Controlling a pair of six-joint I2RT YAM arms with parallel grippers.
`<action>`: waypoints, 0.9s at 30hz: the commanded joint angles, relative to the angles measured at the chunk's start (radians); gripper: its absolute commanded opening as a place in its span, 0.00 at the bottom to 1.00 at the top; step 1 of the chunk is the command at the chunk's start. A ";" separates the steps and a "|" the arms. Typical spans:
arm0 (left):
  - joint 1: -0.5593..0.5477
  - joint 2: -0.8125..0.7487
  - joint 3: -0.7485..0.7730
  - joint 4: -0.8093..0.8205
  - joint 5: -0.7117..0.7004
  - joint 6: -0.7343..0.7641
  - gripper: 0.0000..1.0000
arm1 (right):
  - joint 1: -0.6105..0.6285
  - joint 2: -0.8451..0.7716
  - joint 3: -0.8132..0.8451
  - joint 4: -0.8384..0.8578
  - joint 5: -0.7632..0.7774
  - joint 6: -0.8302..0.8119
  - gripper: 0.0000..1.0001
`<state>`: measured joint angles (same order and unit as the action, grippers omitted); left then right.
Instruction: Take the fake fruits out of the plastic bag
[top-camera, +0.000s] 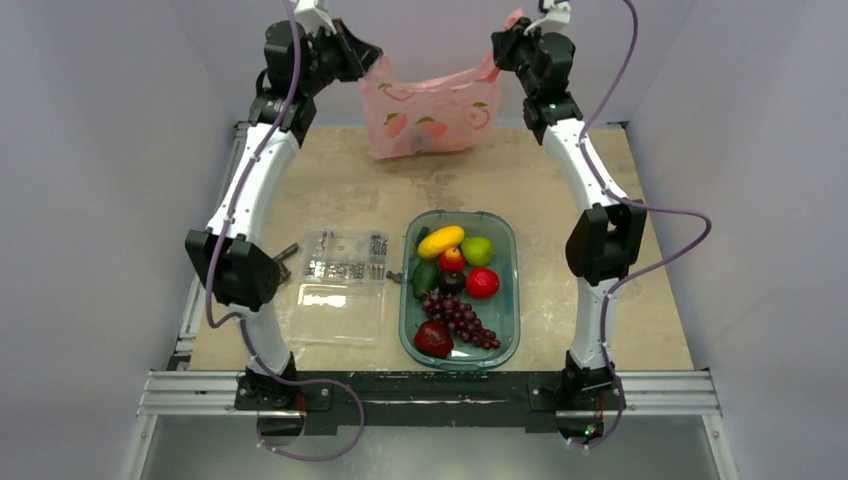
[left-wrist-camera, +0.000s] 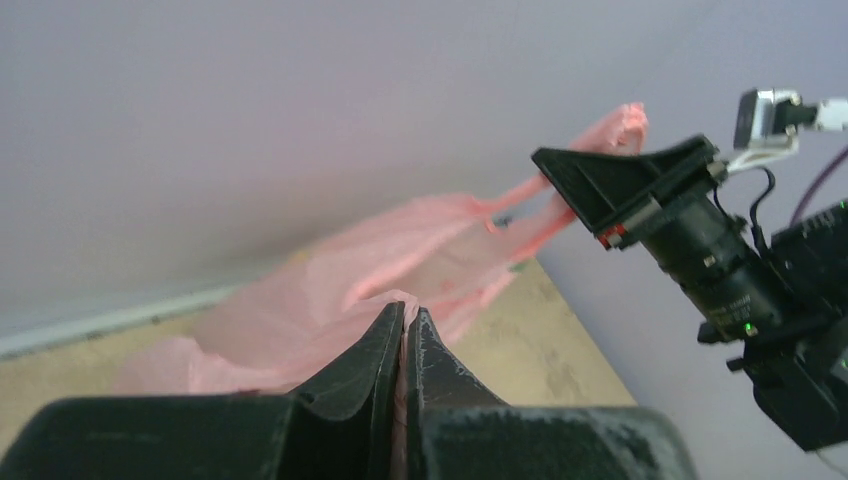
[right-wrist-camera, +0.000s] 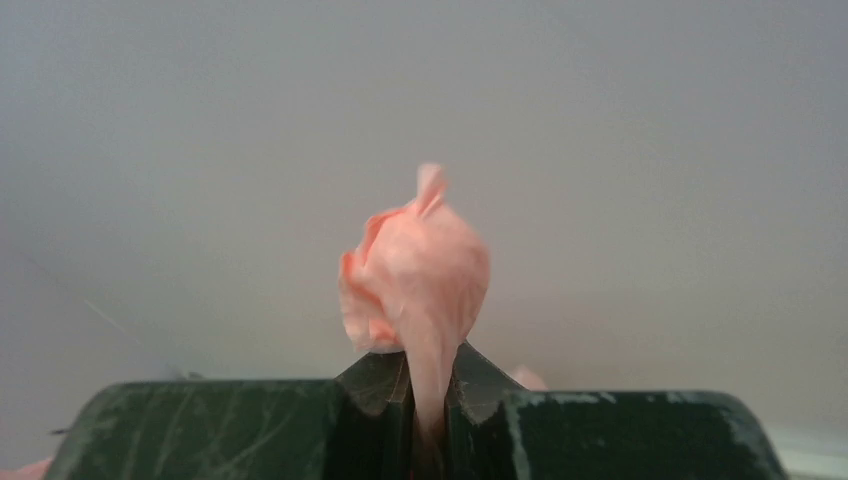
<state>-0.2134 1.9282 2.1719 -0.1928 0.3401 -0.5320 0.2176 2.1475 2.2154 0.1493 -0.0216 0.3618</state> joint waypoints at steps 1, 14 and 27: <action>-0.015 -0.160 -0.305 0.080 0.126 -0.028 0.00 | 0.006 -0.181 -0.275 0.102 -0.068 0.030 0.14; -0.112 -0.585 -1.001 0.142 -0.020 0.067 0.00 | 0.154 -0.480 -0.663 -0.317 0.071 -0.156 0.60; -0.212 -0.537 -0.998 0.056 -0.095 0.068 0.00 | 0.378 -0.600 -0.800 -0.089 0.014 0.057 0.49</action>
<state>-0.3988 1.3708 1.1637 -0.1326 0.2852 -0.4858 0.6029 1.5002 1.3983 -0.0494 -0.0143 0.3374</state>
